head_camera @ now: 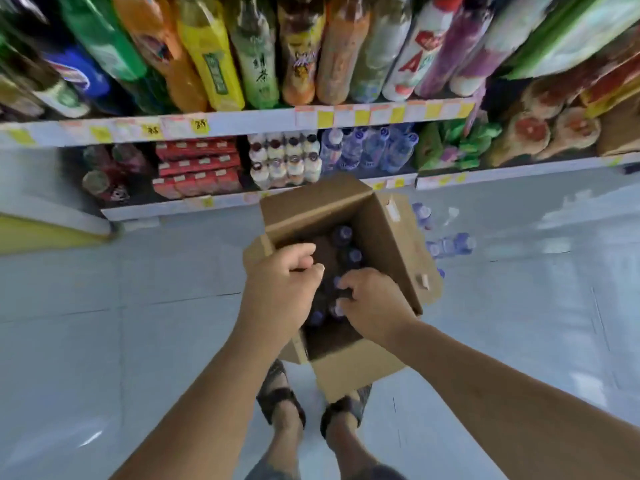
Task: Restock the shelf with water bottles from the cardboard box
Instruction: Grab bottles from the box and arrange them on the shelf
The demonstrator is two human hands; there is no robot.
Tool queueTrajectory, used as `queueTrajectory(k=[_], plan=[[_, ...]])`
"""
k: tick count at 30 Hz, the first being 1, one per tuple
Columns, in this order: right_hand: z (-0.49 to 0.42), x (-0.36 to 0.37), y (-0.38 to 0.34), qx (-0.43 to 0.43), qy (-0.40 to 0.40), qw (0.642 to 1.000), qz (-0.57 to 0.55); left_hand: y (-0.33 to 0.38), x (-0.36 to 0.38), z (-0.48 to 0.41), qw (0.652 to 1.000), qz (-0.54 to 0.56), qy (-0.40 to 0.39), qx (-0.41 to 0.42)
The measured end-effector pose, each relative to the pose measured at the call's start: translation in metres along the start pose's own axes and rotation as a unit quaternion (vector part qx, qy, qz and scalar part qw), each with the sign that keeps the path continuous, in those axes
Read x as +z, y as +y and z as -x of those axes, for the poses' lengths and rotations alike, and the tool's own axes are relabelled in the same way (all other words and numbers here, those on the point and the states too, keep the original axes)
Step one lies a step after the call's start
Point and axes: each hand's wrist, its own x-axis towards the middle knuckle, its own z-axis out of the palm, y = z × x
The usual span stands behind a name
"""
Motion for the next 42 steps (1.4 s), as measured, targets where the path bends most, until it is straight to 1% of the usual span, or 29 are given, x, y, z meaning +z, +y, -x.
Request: queueTrajectory(k=[3, 5, 7, 9, 11, 13, 18, 21, 24, 27, 30, 33, 35, 37, 38, 40, 42], plan=[[-0.049, 0.072, 0.017, 0.006, -0.082, 0.995, 0.048, -0.037, 0.023, -0.036, 1.000, 0.008, -0.001, -0.009], [-0.076, 0.113, 0.026, 0.019, -0.121, 0.990, 0.077, -0.055, 0.035, -0.059, 1.000, 0.019, 0.007, -0.011], [-0.098, 0.146, 0.036, 0.046, -0.136, 0.986, 0.085, -0.070, 0.042, -0.077, 0.999, 0.034, 0.019, -0.010], [-0.113, 0.174, 0.047, 0.067, -0.151, 0.979, 0.117, -0.085, 0.047, -0.091, 0.998, 0.061, 0.011, -0.015], [-0.123, 0.193, 0.055, 0.063, -0.176, 0.967, 0.171, -0.098, 0.048, -0.096, 0.994, 0.103, 0.002, -0.021], [-0.132, 0.203, 0.059, 0.046, -0.199, 0.959, 0.199, -0.108, 0.047, -0.098, 0.989, 0.145, 0.002, -0.022], [-0.141, 0.209, 0.060, 0.020, -0.166, 0.968, 0.188, -0.120, 0.046, -0.098, 0.984, 0.180, 0.008, -0.008], [-0.133, 0.196, 0.057, 0.032, -0.142, 0.979, 0.141, -0.117, 0.043, -0.098, 0.983, 0.184, 0.005, -0.013], [-0.110, 0.162, 0.047, 0.038, -0.090, 0.991, 0.088, -0.109, 0.035, -0.090, 0.984, 0.175, 0.013, -0.013], [-0.073, 0.109, 0.029, 0.000, -0.037, 0.997, 0.065, -0.086, 0.024, -0.069, 0.985, 0.168, 0.024, -0.017], [-0.028, 0.039, -0.001, -0.042, 0.043, 0.998, 0.036, -0.057, 0.011, -0.040, 0.986, 0.164, 0.023, -0.013], [0.027, -0.046, -0.041, -0.098, 0.124, 0.987, 0.030, -0.011, -0.009, -0.004, 0.988, 0.152, 0.005, 0.011], [0.070, -0.109, -0.073, -0.145, 0.167, 0.975, 0.031, 0.026, -0.026, 0.021, 0.989, 0.143, -0.024, 0.033], [0.114, -0.174, -0.107, -0.190, 0.216, 0.957, 0.039, 0.070, -0.047, 0.050, 0.986, 0.131, -0.079, 0.059], [0.138, -0.205, -0.126, -0.199, 0.228, 0.952, 0.035, 0.095, -0.058, 0.066, 0.982, 0.130, -0.112, 0.081], [0.184, -0.267, -0.164, -0.217, 0.243, 0.945, 0.018, 0.145, -0.080, 0.099, 0.967, 0.135, -0.161, 0.146], [0.231, -0.322, -0.199, -0.248, 0.273, 0.930, 0.002, 0.195, -0.104, 0.133, 0.947, 0.148, -0.187, 0.215]])
